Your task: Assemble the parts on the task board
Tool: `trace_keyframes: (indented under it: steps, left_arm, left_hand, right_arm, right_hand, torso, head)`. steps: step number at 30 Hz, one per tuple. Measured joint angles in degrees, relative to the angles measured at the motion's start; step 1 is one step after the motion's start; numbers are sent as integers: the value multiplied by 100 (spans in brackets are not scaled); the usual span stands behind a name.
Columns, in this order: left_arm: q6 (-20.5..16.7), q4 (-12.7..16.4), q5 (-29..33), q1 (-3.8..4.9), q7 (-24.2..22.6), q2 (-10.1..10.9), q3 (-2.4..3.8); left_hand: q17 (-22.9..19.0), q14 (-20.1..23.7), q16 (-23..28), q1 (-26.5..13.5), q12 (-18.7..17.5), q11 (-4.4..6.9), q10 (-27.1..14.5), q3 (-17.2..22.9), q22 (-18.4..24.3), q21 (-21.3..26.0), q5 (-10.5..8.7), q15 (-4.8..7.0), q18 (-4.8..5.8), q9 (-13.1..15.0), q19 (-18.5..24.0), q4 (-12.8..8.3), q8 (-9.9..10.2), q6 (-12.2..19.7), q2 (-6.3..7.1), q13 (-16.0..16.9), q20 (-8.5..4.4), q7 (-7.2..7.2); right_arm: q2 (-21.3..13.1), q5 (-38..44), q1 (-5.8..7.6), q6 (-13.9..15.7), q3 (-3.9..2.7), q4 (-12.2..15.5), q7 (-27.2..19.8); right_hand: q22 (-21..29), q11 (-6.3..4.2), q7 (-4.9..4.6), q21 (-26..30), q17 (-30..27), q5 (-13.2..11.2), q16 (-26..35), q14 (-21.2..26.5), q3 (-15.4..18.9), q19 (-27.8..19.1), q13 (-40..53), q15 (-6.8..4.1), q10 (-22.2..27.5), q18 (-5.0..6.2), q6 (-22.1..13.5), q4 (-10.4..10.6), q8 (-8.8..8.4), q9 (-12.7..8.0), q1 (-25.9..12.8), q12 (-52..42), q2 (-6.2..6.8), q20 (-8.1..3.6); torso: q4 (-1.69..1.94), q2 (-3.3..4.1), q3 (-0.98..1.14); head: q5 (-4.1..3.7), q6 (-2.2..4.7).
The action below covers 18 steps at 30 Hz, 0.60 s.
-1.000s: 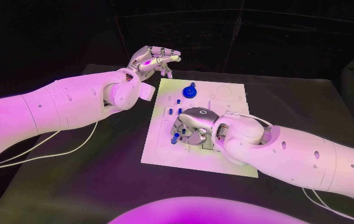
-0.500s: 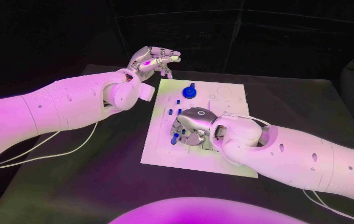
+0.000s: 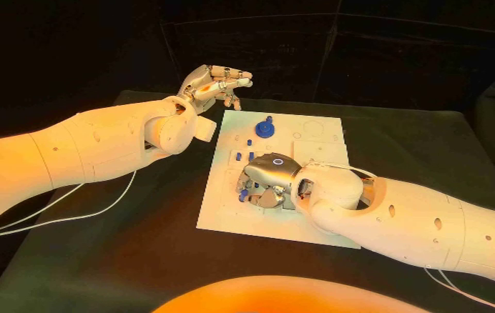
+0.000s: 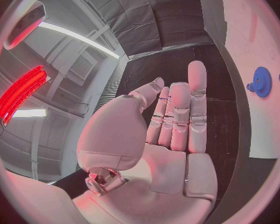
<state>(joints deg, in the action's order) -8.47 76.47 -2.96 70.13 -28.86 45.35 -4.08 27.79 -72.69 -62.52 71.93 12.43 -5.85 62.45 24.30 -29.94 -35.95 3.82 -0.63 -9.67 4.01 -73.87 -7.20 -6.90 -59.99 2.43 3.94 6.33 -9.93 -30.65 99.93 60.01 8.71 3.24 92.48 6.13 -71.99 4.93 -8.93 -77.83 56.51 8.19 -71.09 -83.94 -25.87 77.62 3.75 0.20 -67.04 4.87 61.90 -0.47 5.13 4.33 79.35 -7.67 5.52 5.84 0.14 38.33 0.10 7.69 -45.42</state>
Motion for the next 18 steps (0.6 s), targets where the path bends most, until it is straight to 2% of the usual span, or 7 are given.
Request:
trace_keyframes:
  steps: [4,7,9,13,15,17,18]
  left_arm:
    - [2,-3,0,0,3,0,0]
    - [4,-4,0,0,7,0,0]
    - [5,-4,0,0,9,0,0]
    - [9,-5,0,0,14,0,0]
    - [11,-5,0,0,17,-1,0]
    - [14,-6,0,0,21,-2,0]
    - [16,-6,0,0,24,-2,0]
  left_hand:
    - [0,0,0,0,0,0,0,0,0,0,0,0,0,0,0,0,0,0,0,0,0,0]
    - [0,0,0,0,0,0,0,0,-1,0,0,0,0,0,0,0,0,0,0,0,0,0]
    - [0,0,0,0,0,0,0,0,0,0,0,0,0,0,0,0,0,0,0,0,0,0]
    - [0,0,0,0,0,0,0,0,-1,0,0,0,0,0,0,0,0,0,0,0,0,0]
    - [0,0,0,0,0,0,0,0,-1,0,0,0,0,0,0,0,0,0,0,0,0,0]
    - [0,0,0,0,0,0,0,0,-1,0,0,0,0,0,0,0,0,0,0,0,0,0]
    - [0,0,0,0,0,0,0,0,-1,0,0,0,0,0,0,0,0,0,0,0,0,0]
  right_arm:
    - [-6,8,-13,7,17,0,0]
    - [-8,8,-16,22,18,-6,0]
    - [-9,8,-16,52,18,-9,1]
    - [-24,-6,-16,195,18,-8,-6]
    - [-39,-16,-16,281,19,-2,-15]
    - [-73,-34,-17,402,19,23,-34]
    - [-107,-54,-17,489,19,50,-50]
  right_hand:
    - [64,65,-64,20,-58,1,0,-1,40,-64,-15,1,198,0,-82,36,-55,-23,-78,138,78,64]
    - [308,146,-111,212,-315,0,159,36,146,-238,-15,98,492,1,-220,46,-117,-45,-163,280,163,127]
    - [521,163,-123,379,-501,-1,288,80,262,-405,-15,142,662,1,-400,52,-143,-60,-213,310,213,154]
    - [1161,214,-102,893,-1116,-54,713,297,687,-860,-9,168,1149,184,-952,91,-151,-64,-291,352,291,195]
    - [1308,222,-96,1020,-1279,-53,826,354,825,-967,-1,180,1274,184,-1044,107,-151,-62,-291,352,291,206]
    - [1538,251,-35,1243,-1540,-54,1004,411,1284,-1059,33,184,1486,194,-1294,173,-151,-33,-248,158,248,234]
    - [1562,243,-40,1263,-1570,-48,1020,411,1371,-1059,35,184,1498,244,-1310,194,-151,-30,-221,105,221,234]
  torso:
    - [0,-1,1]
    - [0,-3,1]
    - [0,-7,1]
    - [0,-7,1]
    - [0,-7,1]
    - [0,-7,1]
    - [0,-7,1]
  head:
    - [1,2]
    - [1,8]
    - [1,9]
    - [-7,21]
    - [-13,26]
    - [-17,28]
    - [-19,29]
